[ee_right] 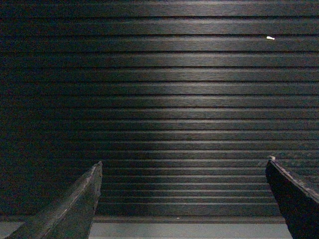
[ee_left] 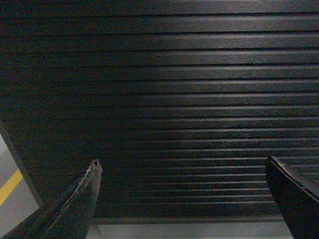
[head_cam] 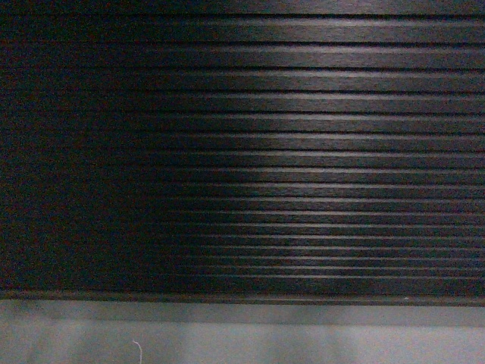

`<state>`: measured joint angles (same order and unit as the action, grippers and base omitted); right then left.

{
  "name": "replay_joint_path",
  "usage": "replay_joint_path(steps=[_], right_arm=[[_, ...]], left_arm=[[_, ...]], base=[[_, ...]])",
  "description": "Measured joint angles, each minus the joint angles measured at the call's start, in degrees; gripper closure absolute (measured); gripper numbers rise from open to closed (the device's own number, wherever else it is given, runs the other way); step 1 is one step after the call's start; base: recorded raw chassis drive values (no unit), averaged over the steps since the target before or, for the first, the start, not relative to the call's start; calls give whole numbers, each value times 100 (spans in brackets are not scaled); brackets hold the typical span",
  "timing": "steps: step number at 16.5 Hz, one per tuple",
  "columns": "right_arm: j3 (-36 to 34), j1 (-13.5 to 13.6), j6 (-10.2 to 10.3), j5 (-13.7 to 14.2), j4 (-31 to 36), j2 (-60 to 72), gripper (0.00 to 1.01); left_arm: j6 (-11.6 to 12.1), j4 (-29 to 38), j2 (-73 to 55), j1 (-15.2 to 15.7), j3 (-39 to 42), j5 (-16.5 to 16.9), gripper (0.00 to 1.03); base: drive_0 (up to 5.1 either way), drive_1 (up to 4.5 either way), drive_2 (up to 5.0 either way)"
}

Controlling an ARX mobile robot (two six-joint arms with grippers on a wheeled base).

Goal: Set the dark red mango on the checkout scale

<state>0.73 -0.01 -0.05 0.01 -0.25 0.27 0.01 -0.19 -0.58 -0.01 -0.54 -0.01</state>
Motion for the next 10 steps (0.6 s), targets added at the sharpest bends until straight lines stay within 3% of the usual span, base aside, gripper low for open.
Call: replay_joint_path(steps=[3,10], right_arm=[[0,0,0,0,0,0,3],[0,0,0,0,2,0,3]], left_arm=[[0,0,0,0,0,0,5],[2,0,0,0,0,0,5]], base=[[-2,255,-260],[0,0,0]])
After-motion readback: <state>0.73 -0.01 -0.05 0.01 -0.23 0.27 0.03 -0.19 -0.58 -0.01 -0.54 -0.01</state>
